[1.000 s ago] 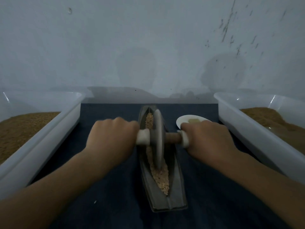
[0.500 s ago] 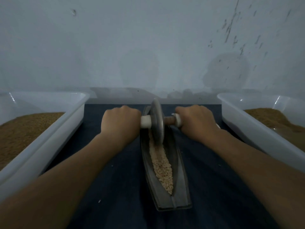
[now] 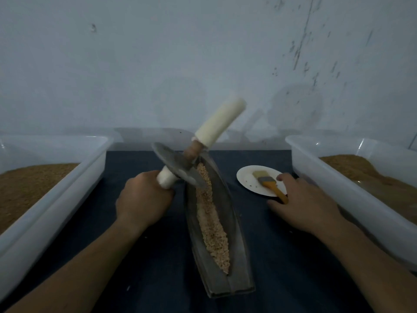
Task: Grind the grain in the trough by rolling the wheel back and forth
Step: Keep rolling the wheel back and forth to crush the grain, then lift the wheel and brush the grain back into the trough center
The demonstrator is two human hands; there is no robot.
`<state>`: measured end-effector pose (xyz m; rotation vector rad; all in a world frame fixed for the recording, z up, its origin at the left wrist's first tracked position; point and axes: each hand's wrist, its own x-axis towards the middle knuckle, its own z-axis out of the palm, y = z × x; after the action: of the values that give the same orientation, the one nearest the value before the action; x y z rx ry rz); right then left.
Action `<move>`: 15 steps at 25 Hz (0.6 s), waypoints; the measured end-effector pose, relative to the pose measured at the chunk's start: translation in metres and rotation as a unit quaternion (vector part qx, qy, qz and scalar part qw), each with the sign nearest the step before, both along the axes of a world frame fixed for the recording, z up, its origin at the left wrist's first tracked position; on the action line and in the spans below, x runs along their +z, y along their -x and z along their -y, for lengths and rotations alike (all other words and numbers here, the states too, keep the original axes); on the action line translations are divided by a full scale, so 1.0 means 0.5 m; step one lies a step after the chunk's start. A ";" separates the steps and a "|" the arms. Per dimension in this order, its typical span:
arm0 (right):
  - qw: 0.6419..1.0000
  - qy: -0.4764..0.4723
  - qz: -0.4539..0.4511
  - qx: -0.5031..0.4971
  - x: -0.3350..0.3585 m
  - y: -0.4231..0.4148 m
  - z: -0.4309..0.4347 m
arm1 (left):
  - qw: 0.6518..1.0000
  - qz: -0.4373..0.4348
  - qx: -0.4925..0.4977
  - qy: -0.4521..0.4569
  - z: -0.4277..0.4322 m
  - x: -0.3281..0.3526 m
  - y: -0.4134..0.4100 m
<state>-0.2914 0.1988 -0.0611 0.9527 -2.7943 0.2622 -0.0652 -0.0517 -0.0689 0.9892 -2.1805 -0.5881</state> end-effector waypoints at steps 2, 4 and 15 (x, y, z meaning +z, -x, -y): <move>1.000 -0.009 0.024 -0.002 0.002 0.010 -0.008 | 0.997 -0.057 0.002 -0.042 0.012 -0.001 -0.008; 0.999 0.000 0.033 0.004 -0.001 0.012 -0.010 | 0.992 -0.106 0.006 -0.068 0.025 -0.004 -0.016; 0.875 0.318 -0.146 0.333 0.131 -0.185 0.082 | 0.965 -0.203 0.016 -0.165 0.059 -0.013 -0.014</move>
<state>-0.1989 0.1577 0.0042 1.5428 -1.8013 0.9579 -0.0585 -0.0812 -0.0754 0.9668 -1.7321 -1.0624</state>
